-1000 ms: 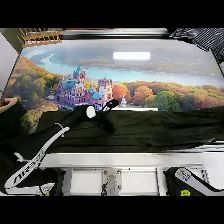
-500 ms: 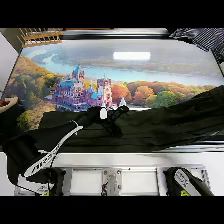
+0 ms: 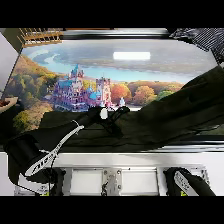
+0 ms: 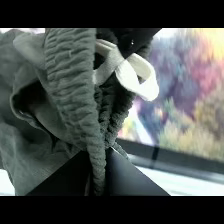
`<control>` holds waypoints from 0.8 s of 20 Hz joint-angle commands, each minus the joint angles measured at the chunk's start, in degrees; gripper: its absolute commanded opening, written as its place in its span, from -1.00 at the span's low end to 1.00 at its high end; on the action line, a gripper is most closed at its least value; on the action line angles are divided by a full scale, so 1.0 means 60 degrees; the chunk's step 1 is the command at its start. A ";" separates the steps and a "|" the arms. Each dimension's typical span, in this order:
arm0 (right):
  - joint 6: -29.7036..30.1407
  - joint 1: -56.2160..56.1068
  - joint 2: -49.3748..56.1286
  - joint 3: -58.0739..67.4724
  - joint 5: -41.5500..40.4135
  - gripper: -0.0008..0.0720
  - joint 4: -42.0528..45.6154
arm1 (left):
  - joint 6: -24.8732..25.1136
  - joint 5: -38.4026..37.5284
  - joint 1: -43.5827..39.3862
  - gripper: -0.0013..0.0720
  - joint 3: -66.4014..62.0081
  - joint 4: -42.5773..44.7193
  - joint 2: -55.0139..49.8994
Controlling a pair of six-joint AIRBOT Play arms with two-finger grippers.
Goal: Fold the clothes and pants, and hang the long-sleeved shirts on hangers.
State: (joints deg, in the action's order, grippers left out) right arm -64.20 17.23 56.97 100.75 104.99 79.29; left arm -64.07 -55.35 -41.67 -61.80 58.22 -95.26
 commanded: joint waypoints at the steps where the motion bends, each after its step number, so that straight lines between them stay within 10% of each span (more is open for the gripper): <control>1: -0.0681 -0.1067 -0.0015 0.0688 0.0084 -0.88 -0.0040 | -0.0015 -0.0029 -0.0004 -0.95 -0.0004 0.0029 -0.0007; 16: -0.4000 -0.2980 -0.0011 0.1395 0.0080 -0.88 -0.1934 | -0.0237 -0.0025 0.0000 -0.95 -0.0004 0.0022 -0.0007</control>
State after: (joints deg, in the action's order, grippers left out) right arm -84.55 0.40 56.93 108.99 105.27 70.85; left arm -65.43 -55.55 -41.67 -61.80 58.37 -95.26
